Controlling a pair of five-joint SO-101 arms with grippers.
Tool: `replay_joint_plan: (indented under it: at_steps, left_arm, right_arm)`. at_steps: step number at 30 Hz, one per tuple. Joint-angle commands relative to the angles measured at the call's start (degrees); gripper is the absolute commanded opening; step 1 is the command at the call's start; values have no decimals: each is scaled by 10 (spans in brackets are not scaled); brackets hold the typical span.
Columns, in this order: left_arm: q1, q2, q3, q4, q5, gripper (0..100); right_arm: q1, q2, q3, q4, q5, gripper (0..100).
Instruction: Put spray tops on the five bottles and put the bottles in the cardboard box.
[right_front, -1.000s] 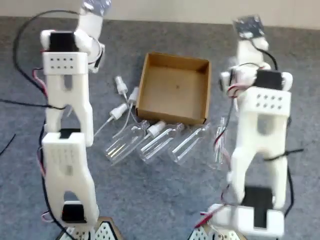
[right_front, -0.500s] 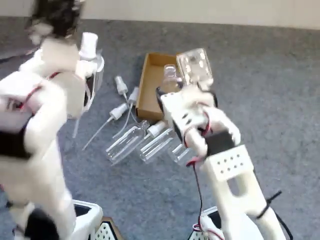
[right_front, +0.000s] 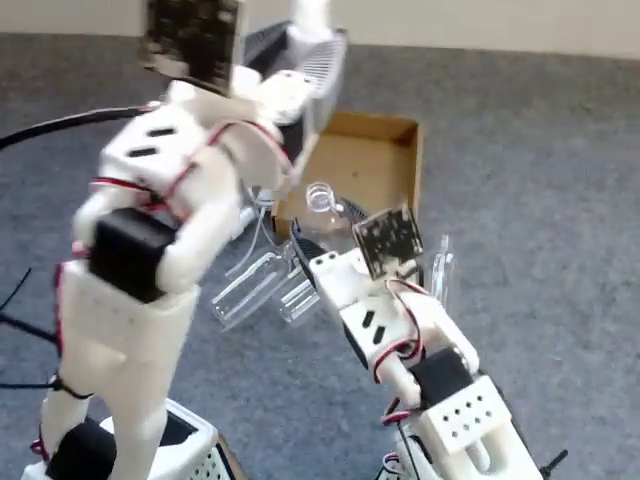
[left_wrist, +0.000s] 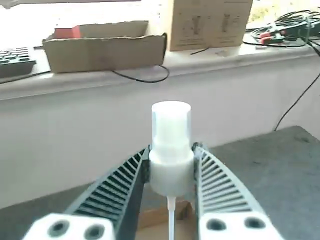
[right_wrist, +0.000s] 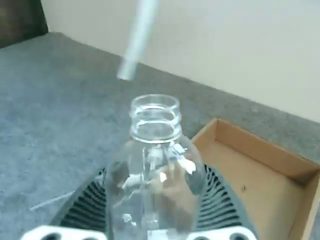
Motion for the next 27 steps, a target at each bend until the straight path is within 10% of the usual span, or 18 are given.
replay_joint_plan:
  at_steps: [1,27]
  left_arm:
    - [52,-12,44,-82,4,21]
    - [69,-75,19,-24,5,20]
  right_arm:
    - [-7,-44,-2,-17,11,4]
    - [-5,-44,-2,-15,8,4]
